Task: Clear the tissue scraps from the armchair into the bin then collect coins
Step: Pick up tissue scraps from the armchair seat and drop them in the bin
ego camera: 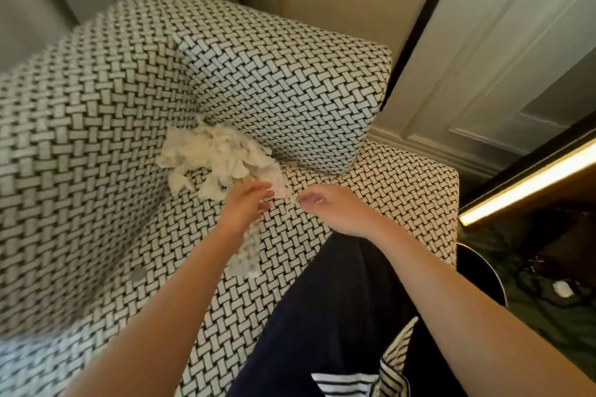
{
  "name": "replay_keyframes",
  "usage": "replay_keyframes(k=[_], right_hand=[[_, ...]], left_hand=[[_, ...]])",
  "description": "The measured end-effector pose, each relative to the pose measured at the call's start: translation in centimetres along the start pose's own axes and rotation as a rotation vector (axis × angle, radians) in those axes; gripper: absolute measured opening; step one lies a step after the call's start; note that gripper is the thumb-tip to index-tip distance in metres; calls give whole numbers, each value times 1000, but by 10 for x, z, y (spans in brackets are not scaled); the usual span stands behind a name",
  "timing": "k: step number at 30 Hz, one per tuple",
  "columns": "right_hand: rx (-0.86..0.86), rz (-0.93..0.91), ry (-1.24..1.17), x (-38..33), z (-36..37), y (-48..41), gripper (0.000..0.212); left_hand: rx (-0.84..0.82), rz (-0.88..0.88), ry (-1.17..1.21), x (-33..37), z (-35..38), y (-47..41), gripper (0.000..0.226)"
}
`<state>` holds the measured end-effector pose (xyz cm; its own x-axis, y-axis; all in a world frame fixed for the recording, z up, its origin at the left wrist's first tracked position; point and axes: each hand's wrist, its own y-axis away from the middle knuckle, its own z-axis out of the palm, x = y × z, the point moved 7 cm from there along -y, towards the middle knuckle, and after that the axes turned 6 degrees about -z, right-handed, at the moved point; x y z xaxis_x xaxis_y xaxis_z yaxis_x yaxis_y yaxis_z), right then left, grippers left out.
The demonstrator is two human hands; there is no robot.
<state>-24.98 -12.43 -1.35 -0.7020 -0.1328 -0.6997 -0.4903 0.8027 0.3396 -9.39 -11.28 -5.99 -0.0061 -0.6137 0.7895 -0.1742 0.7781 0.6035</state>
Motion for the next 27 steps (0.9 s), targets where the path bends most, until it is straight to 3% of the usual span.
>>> replay_keyframes(k=[5, 8, 12, 15, 18, 23, 27], right_hand=[[-89, 11, 74, -6, 56, -34, 30], [-285, 62, 136, -2, 99, -41, 45], [-446, -93, 446, -6, 157, -45, 54], [-476, -62, 570, 3, 173, -37, 57], [-462, -69, 607, 2, 162, -23, 65], [-290, -173, 483, -9, 136, -19, 30], [-211, -126, 322, -9, 116, -15, 32]], left_hand=[[98, -69, 115, -35, -44, 3, 16], [143, -114, 158, -55, -60, 8, 15], [238, -168, 224, -78, -79, 14, 15], [270, -188, 261, -91, -85, 16, 16], [288, -187, 257, -99, -85, 17, 15], [311, -145, 233, -98, -82, 15, 19], [344, -82, 181, -88, -82, 14, 18]])
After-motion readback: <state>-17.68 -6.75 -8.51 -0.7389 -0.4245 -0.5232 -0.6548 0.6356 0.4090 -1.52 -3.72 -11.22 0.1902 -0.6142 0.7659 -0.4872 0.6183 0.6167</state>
